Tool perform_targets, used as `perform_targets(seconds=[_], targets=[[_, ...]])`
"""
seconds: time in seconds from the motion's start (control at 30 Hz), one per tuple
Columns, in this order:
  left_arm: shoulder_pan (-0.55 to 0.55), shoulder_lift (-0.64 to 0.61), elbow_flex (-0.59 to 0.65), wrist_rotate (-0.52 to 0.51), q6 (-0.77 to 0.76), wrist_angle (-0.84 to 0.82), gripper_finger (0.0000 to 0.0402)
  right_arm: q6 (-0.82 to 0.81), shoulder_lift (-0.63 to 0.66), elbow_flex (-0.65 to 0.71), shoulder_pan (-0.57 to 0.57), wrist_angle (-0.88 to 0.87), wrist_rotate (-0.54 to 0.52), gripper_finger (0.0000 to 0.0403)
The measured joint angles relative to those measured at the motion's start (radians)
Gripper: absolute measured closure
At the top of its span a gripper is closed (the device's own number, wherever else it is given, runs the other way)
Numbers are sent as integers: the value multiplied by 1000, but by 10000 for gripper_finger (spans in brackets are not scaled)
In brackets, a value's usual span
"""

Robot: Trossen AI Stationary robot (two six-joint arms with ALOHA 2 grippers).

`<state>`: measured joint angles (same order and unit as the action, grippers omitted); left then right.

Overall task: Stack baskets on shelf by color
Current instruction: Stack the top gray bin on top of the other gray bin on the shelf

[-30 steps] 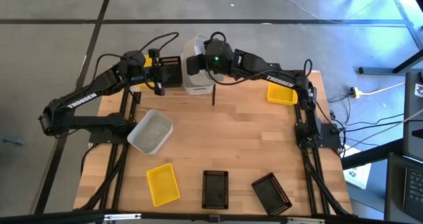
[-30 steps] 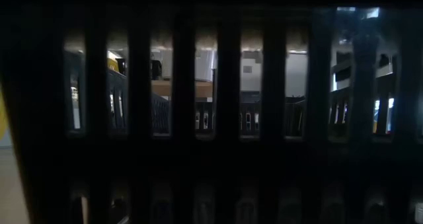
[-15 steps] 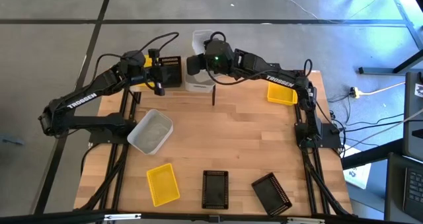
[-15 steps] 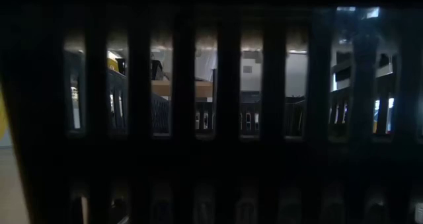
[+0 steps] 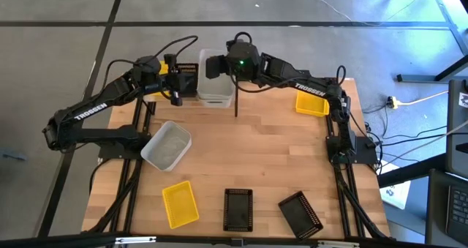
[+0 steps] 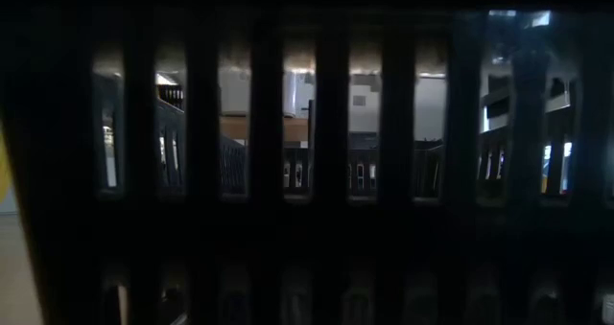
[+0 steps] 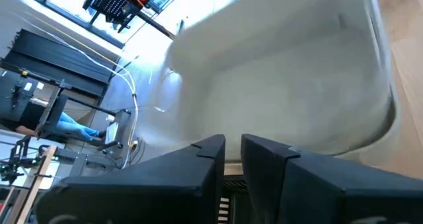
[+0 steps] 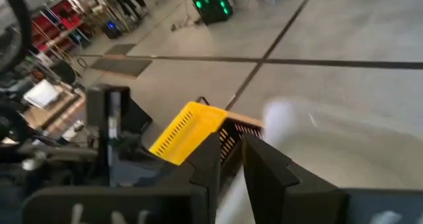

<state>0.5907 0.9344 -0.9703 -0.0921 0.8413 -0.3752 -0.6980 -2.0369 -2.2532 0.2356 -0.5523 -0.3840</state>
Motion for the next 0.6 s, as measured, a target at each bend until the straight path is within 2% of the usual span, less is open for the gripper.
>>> perform_targets(seconds=[0.23,0.33,0.43,0.6], targets=[[0,0,0,0,0,0,357,105,0,0,0,29,1,338],[0,0,0,0,-3,0,357,214,0,0,0,33,20,340],[0,0,0,0,-39,1,357,379,2,0,0,26,135,340],[0,-5,0,0,-109,2,357,559,4,0,0,-33,436,339]])
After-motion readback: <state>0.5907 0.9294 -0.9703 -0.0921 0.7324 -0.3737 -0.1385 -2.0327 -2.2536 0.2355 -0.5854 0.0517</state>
